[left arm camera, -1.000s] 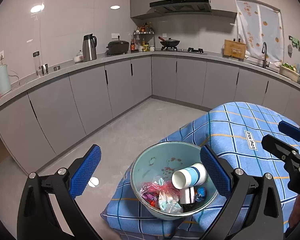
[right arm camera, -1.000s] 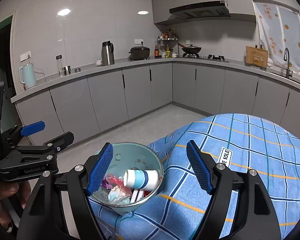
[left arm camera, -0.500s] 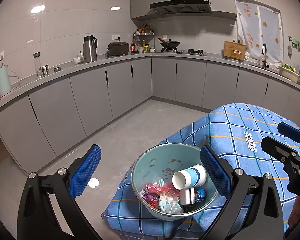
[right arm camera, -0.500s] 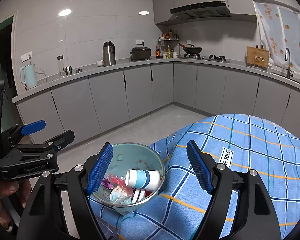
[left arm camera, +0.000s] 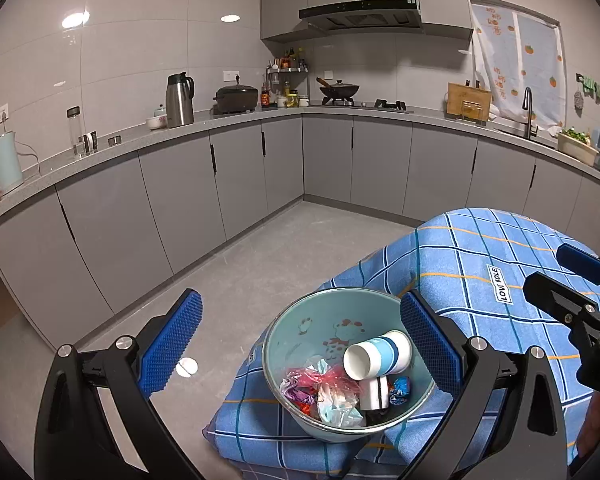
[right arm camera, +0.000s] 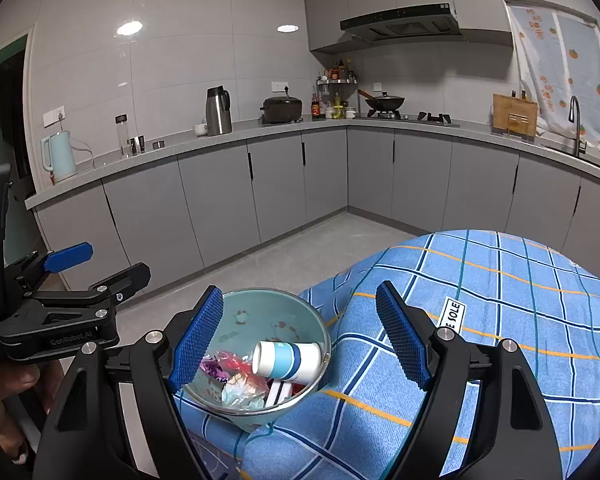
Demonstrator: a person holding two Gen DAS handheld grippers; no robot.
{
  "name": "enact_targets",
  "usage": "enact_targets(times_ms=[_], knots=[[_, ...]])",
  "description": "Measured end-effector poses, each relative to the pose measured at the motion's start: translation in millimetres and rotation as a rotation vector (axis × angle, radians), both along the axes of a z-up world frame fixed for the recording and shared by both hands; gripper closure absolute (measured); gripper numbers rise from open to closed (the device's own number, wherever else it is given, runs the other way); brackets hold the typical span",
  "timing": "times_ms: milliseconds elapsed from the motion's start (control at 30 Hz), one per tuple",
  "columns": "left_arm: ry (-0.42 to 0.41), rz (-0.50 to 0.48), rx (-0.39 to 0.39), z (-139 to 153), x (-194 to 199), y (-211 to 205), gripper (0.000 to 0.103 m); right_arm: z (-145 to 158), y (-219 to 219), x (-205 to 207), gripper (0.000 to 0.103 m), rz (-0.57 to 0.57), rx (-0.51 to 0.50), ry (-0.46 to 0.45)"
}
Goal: Collect trash
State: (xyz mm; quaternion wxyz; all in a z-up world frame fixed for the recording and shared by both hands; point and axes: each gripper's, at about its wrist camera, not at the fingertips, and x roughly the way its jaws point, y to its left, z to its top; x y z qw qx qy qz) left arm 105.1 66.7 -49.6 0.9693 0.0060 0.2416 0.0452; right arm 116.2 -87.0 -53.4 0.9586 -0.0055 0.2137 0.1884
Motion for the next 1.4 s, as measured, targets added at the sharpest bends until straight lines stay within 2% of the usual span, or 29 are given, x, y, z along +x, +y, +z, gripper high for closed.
enact_targets(times_ms=[567,1000,1400], knots=[[0.0,0.011,0.005,2.2,-0.9,1.9,0.005,5.5,2.5,-4.2,0.025,0.005,0.006,-0.009],[0.025,0.004,-0.034,1.8,1.9,3.6,0.005,11.5,0.0,-9.6,0.025,0.005,0.011,-0.036],[0.014,0.068,0.015,3.1,0.6,3.9,0.005,13.6,0.0,-11.3,0.025,0.006,0.012,-0.045]])
